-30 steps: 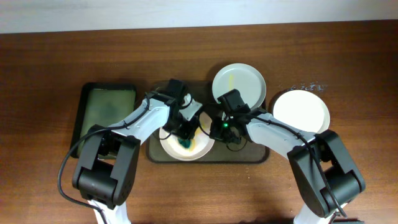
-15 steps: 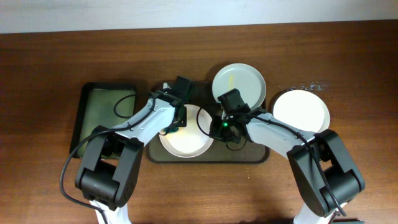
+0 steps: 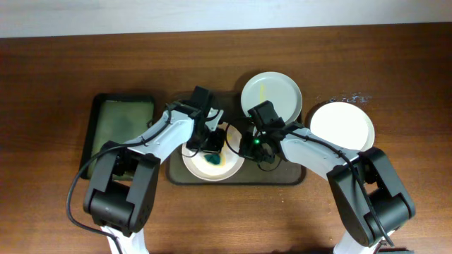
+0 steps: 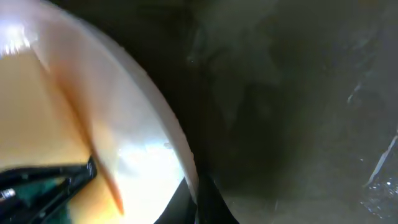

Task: Clean dirty plates on tray and stack at the side

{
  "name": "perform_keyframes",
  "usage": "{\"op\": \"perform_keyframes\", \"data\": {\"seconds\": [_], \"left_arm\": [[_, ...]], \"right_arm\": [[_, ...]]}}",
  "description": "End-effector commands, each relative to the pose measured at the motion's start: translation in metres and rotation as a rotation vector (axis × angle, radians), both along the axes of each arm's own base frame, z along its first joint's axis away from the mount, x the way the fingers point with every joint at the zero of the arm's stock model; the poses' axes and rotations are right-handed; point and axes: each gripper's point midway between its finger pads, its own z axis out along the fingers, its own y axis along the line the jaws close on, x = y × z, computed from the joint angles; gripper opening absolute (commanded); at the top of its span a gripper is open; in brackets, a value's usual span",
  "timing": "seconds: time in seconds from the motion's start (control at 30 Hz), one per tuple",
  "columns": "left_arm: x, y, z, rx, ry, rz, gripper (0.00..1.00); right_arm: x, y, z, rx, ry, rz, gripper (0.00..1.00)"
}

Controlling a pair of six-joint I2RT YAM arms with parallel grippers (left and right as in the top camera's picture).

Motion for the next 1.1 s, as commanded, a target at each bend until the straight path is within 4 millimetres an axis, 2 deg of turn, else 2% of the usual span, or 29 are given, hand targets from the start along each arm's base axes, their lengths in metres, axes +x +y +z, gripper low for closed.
{"op": "perform_keyframes", "data": {"seconds": [0.0,0.07,0.13,0.17,0.27,0.37,0.4,0.47,0.53,0.57,0.67,0.73,0.83,0.9,0.93,1.0,1.07], "left_arm": [[0.024,0.008,-0.011,0.059,-0.086,0.072,0.00],[0.042,0.018,-0.011,0.125,-0.161,0.124,0.00],[0.056,0.038,-0.011,0.229,-0.225,0.205,0.00],[0.062,0.056,-0.010,0.318,-0.260,0.274,0.00],[0.061,0.086,-0.008,0.465,-0.286,0.386,0.00],[0.045,0.092,-0.012,0.503,-0.223,0.366,0.00],[0.037,0.091,-0.014,0.498,-0.185,0.353,0.00],[0.010,0.075,-0.017,0.420,-0.045,0.252,0.00],[-0.015,0.053,-0.017,0.299,0.080,0.160,0.00],[-0.031,0.035,-0.014,0.190,0.158,0.099,0.00],[-0.053,-0.001,0.001,-0.042,0.256,-0.020,0.00],[-0.056,-0.016,0.009,-0.136,0.277,-0.040,0.00],[-0.041,-0.024,0.010,-0.175,0.209,-0.051,0.00],[-0.019,-0.022,0.005,-0.140,0.102,-0.049,0.00],[-0.007,-0.017,0.001,-0.099,0.050,-0.036,0.00],[0.025,0.008,-0.007,0.069,-0.082,0.066,0.00],[0.053,0.032,-0.007,0.203,-0.205,0.166,0.00]], "right_arm": [[-0.002,-0.011,-0.014,-0.051,0.021,-0.030,0.04],[-0.002,-0.011,-0.014,-0.051,0.021,-0.030,0.04],[-0.002,-0.011,-0.014,-0.051,0.021,-0.030,0.04],[-0.002,-0.011,-0.014,-0.051,0.021,-0.030,0.04],[-0.002,-0.011,-0.014,-0.051,0.021,-0.030,0.04],[-0.002,-0.011,-0.014,-0.051,0.021,-0.030,0.04],[-0.002,-0.011,-0.014,-0.051,0.021,-0.030,0.04],[-0.002,-0.011,-0.014,-0.050,0.021,-0.030,0.04],[-0.001,-0.011,-0.013,-0.050,0.020,-0.030,0.04],[-0.001,-0.011,-0.013,-0.049,0.018,-0.030,0.04],[-0.001,-0.011,-0.013,-0.049,0.018,-0.030,0.04],[-0.001,-0.011,-0.013,-0.049,0.018,-0.030,0.04],[-0.001,-0.011,-0.013,-0.049,0.018,-0.030,0.04],[-0.001,-0.011,-0.013,-0.049,0.018,-0.030,0.04],[-0.001,-0.011,-0.013,-0.049,0.018,-0.030,0.04],[-0.001,-0.011,-0.013,-0.049,0.018,-0.030,0.04],[-0.001,-0.011,-0.013,-0.049,0.018,-0.030,0.04]]}}
